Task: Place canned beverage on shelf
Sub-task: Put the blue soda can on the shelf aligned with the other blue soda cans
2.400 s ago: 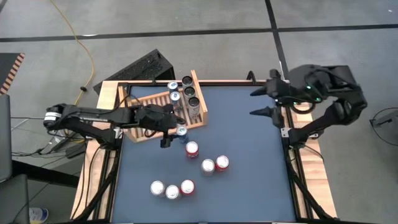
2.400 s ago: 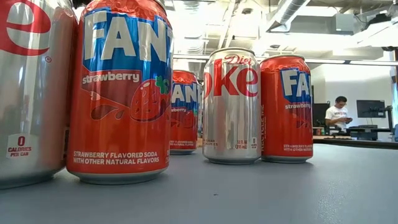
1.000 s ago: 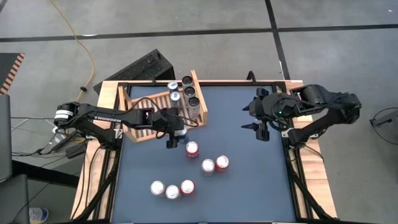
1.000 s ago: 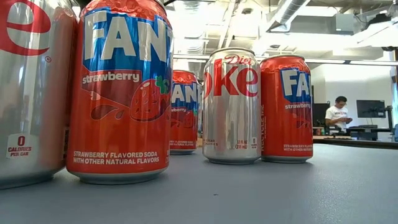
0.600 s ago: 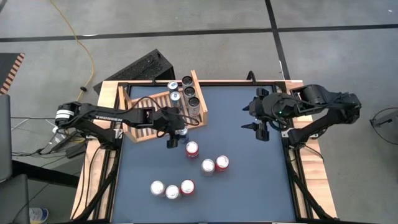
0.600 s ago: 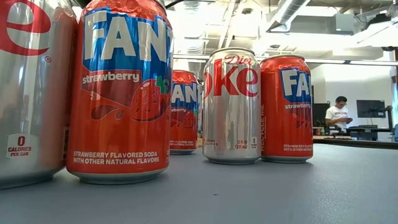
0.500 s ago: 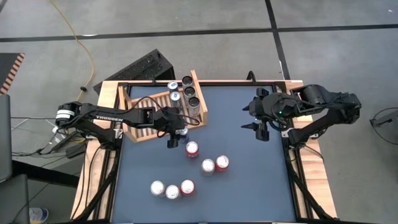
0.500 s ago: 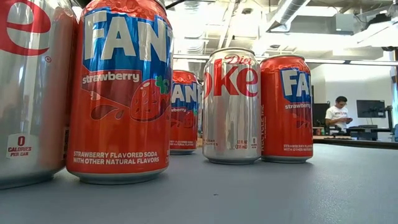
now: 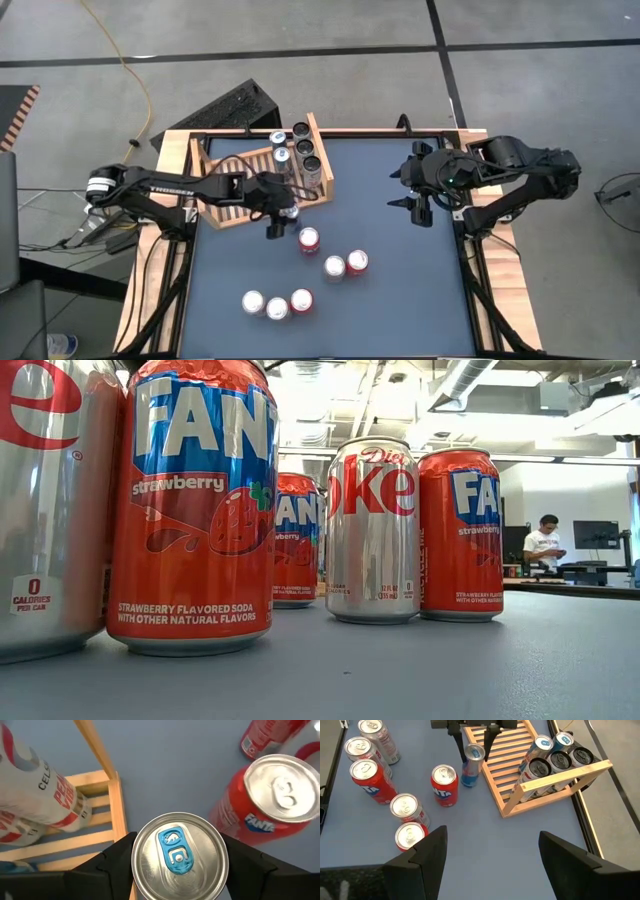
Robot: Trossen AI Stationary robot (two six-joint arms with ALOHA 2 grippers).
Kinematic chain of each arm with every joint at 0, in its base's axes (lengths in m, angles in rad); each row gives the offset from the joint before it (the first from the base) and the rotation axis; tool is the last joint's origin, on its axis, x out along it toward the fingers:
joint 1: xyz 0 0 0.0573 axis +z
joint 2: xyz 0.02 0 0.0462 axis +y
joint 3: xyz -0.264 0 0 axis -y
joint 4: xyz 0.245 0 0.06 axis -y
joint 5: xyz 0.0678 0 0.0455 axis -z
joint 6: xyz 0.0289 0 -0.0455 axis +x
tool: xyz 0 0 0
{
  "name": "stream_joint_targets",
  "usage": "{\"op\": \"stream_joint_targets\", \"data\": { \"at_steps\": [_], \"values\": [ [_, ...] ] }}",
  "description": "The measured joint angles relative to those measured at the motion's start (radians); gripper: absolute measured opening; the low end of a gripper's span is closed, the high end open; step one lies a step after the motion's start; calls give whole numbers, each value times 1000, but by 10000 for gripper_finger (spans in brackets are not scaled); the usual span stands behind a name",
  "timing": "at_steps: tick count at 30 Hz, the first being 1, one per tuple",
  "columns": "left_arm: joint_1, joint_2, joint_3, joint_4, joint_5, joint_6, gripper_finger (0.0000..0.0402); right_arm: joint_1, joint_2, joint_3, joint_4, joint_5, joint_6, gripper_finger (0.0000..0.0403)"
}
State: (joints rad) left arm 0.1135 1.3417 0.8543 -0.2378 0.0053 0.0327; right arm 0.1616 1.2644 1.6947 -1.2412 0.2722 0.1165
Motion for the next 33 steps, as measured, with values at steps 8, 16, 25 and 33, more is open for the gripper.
{"op": "stream_joint_targets", "data": {
  "at_steps": [8, 16, 25, 33],
  "values": [
    [0, -102, 0, -3, -55, -3, 225, 0, 0, 0, 0, 0, -1, 286],
    [3, -154, 1, -6, -132, 25, 225, 0, -1, -5, 3, 0, -37, 286],
    [99, -154, 15, 1, -86, 70, 226, 0, -61, -115, 31, 22, -118, 286],
    [192, -154, 34, -18, -3, 76, 226, -60, -175, -254, 187, 40, -172, 286]
  ]
}}
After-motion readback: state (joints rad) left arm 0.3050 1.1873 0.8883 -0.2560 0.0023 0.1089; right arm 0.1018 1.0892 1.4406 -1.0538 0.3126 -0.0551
